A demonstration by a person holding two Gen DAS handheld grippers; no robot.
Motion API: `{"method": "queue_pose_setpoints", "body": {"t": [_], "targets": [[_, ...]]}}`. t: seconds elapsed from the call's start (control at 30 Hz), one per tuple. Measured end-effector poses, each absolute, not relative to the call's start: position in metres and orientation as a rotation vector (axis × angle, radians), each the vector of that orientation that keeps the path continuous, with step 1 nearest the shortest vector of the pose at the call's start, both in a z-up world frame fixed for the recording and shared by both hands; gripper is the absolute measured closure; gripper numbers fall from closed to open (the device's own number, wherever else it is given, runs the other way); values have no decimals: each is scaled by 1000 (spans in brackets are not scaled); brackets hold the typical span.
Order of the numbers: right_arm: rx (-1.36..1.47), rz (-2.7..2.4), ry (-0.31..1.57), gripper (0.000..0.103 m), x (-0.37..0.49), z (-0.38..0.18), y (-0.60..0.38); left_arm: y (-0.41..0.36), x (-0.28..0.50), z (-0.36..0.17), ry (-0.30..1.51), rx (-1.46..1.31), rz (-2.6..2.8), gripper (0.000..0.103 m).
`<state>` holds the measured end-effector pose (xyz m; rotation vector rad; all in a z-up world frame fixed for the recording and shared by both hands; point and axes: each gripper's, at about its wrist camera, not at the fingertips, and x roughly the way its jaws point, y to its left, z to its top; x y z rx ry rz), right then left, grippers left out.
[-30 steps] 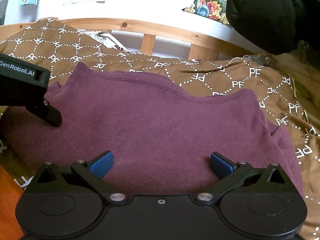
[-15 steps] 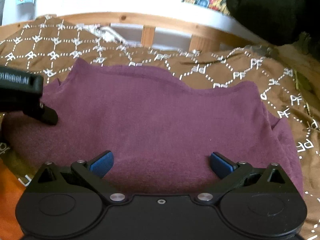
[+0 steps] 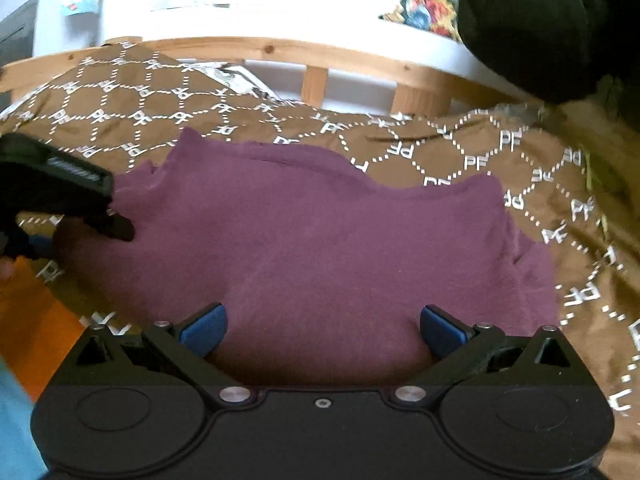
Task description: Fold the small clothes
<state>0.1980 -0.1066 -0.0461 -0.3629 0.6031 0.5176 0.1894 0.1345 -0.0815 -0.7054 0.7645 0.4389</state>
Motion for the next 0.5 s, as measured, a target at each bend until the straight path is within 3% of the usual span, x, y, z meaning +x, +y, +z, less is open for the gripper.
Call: {"method": "queue_pose_setpoints", "body": {"t": [0.5], "targets": [[-340, 517, 574, 1, 191, -31, -165, 114, 200, -60, 814, -599, 499, 59]]}}
